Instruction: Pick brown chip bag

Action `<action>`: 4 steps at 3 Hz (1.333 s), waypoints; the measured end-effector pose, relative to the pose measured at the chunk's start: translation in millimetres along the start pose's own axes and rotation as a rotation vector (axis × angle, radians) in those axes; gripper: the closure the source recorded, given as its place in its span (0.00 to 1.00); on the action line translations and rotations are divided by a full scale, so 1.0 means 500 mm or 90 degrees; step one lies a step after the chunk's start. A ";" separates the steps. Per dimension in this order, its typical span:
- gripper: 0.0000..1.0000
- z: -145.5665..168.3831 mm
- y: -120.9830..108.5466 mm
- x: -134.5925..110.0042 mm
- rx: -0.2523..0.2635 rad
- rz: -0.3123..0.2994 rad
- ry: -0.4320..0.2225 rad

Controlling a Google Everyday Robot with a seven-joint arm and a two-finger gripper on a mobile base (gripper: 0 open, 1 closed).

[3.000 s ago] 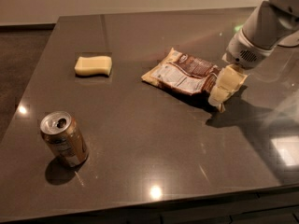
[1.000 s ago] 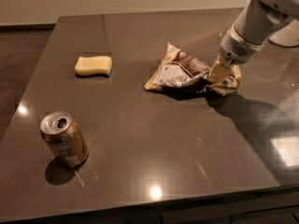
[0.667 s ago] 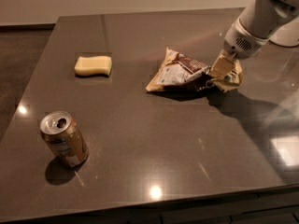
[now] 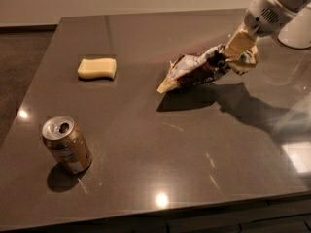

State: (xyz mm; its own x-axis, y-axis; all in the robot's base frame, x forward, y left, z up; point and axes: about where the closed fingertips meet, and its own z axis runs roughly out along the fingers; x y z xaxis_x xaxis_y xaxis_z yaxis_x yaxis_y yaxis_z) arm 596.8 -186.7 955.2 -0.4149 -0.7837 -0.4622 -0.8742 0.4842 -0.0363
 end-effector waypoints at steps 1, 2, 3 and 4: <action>1.00 -0.066 -0.002 -0.047 0.012 -0.019 -0.044; 1.00 -0.126 -0.001 -0.088 0.029 -0.040 -0.084; 1.00 -0.171 0.001 -0.114 0.043 -0.056 -0.111; 1.00 -0.174 -0.006 -0.125 0.052 -0.057 -0.121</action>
Offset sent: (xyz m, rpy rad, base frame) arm -0.0038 0.0061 0.1255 0.1092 -0.1716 0.0716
